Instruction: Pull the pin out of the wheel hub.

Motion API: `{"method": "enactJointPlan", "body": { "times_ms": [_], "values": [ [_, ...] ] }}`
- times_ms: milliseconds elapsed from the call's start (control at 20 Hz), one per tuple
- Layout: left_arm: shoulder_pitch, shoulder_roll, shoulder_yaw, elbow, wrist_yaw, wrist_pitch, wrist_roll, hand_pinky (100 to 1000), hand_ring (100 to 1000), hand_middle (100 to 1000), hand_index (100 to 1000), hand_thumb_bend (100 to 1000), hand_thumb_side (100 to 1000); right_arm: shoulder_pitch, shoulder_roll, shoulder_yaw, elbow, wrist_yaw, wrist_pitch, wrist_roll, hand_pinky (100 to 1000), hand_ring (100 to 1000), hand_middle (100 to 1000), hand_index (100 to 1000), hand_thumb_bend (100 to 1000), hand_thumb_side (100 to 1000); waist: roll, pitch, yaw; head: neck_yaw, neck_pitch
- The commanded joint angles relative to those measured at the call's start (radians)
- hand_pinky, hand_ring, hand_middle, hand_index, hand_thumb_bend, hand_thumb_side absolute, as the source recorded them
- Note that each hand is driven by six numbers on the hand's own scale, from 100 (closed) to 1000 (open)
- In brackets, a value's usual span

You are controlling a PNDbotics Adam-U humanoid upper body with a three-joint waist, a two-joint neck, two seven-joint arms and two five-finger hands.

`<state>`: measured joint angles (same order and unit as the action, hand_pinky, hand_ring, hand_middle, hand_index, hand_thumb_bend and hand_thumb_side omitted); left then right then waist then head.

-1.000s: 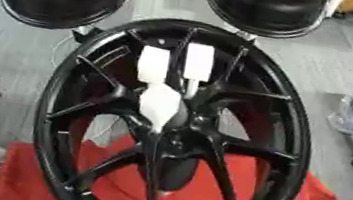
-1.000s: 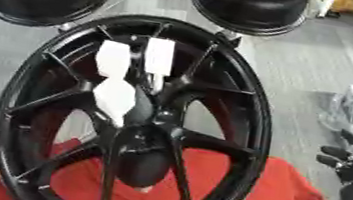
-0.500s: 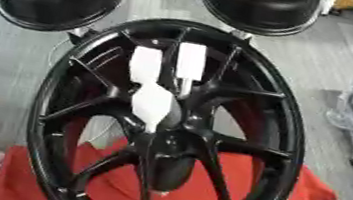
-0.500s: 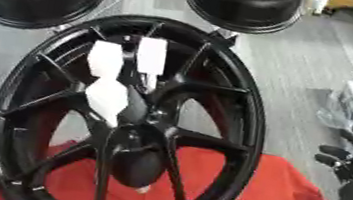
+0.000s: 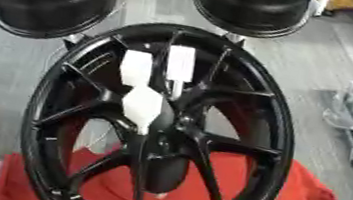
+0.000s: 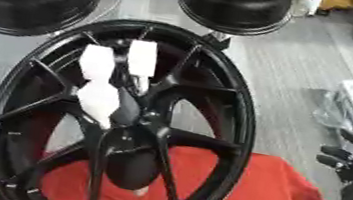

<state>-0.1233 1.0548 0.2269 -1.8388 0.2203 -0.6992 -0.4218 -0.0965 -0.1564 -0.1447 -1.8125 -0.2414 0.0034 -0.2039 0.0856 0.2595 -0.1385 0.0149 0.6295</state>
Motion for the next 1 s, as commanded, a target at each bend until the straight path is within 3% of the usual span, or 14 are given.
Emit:
{"method": "enactJointPlan", "body": {
  "times_ms": [50, 250, 600, 1000],
  "values": [
    [-0.087, 0.113, -0.068, 0.053, -0.131, -0.194, -0.123, 671, 534, 764, 842, 594, 591, -0.003, -0.027, 0.006, -0.010, 0.007, 0.000, 0.007, 548, 575, 763, 836, 100, 889, 0.002, -0.026, -0.008, 0.001, -0.010],
    [-0.237, 0.113, -0.193, 0.058, -0.252, -0.207, -0.134, 664, 521, 749, 840, 625, 605, -0.001, -0.032, 0.009, -0.011, 0.007, 0.002, 0.011, 548, 574, 763, 836, 100, 893, 0.012, -0.031, -0.030, 0.009, -0.014],
    [-0.437, 0.038, -0.379, 0.034, -0.378, -0.208, -0.201, 646, 492, 743, 836, 688, 618, 0.001, -0.039, 0.019, -0.009, 0.007, 0.005, 0.021, 549, 574, 764, 836, 100, 895, 0.024, -0.041, -0.050, 0.015, -0.018],
    [-0.572, -0.080, -0.472, 0.127, -0.499, -0.208, -0.253, 628, 465, 748, 836, 692, 588, 0.004, -0.043, 0.023, -0.009, 0.008, 0.007, 0.026, 549, 574, 765, 836, 100, 905, 0.031, -0.040, -0.056, 0.020, -0.027]
  ]
}}
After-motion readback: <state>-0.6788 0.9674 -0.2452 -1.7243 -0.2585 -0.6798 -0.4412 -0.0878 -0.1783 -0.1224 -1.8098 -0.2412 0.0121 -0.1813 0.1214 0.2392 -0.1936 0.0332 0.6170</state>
